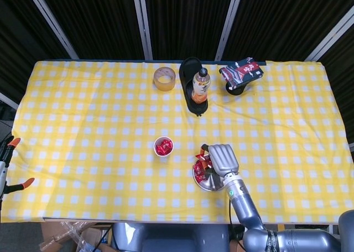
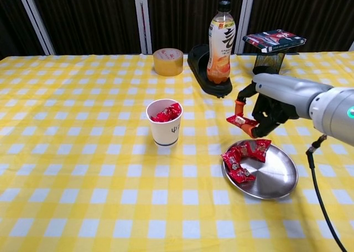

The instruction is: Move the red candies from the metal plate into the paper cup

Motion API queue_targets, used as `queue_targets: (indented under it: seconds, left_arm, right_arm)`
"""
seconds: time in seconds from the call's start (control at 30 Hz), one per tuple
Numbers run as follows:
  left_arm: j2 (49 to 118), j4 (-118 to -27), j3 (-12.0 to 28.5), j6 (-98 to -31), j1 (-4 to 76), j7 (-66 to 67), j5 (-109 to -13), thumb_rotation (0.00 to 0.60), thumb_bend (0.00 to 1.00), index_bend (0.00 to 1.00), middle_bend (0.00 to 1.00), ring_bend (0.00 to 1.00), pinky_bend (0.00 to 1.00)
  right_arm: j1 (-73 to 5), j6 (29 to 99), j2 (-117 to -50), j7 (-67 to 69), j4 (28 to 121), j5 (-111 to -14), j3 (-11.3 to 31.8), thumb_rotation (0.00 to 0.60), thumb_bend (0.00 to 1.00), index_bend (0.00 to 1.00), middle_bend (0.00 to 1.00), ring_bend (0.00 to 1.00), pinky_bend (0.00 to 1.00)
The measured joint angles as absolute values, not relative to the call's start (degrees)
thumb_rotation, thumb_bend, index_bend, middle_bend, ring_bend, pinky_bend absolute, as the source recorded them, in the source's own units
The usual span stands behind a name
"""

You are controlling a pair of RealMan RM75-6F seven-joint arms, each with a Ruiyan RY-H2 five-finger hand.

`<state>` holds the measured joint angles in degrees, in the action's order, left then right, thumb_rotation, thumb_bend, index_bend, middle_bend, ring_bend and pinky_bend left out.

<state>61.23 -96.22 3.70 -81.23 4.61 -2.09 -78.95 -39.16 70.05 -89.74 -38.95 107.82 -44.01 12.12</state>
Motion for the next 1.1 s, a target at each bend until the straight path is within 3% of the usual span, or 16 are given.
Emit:
queue_targets:
  seconds: [0.47,1.1]
  left_arm:
    - [60.95,-96.35,3.7,-80.42,4.9,-2.3,-78.54,0.6,0.05,0.0,0.0,0.0,0.0]
    - [60.43,-96.33,3.77,-79.28,5.33,-3.1,-77.95,0.6,0.05,0.0,0.0,0.0,0.0]
  right_arm:
    - [-47.83,69.52,-94.5,-45.55,108.37,-41.34,16.97,0.6,0.53,0.55,0.89,0.9,0.9]
    - [-55.33,66.42,-104.39,-45.34,94.25,-36.74,19.25,0.6,0.53,0.52,0.89,0.9,0.9]
